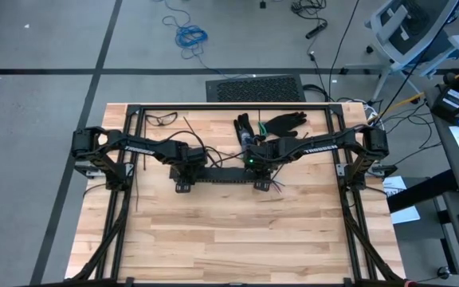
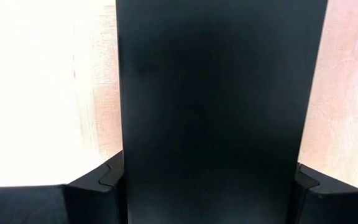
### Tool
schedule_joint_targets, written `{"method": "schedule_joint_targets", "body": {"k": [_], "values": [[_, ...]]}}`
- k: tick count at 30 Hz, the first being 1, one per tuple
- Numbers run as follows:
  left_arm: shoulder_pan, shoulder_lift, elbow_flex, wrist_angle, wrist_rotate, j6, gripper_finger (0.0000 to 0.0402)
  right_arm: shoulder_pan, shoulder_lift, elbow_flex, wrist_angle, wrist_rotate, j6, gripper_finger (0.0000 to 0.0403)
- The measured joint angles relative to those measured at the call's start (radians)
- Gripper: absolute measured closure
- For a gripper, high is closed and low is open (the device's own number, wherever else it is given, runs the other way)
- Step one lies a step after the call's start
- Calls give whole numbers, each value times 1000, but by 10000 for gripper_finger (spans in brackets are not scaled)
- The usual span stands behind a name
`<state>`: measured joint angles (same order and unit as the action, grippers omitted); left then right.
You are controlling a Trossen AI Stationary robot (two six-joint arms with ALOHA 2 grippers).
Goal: Ziptie cables
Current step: Close the black cable duct
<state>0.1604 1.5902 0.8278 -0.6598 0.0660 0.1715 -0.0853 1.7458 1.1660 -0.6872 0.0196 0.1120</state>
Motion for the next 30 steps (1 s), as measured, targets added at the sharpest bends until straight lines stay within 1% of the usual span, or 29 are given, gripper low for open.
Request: {"method": "schedule_joint_targets", "body": {"k": [13,19,28,30], "values": [[0,0,0,11,0,-4,166,0,-2,3,-77,1,-2,403],[0,0,1,21,2,-5,166,0,-3,3,-160,1,2,403],[0,0,1,16,2,-7,166,0,-4,3,-208,1,-3,403],[0,0,1,8,2,-6,166,0,-9,1,-188,1,6,403]]}}
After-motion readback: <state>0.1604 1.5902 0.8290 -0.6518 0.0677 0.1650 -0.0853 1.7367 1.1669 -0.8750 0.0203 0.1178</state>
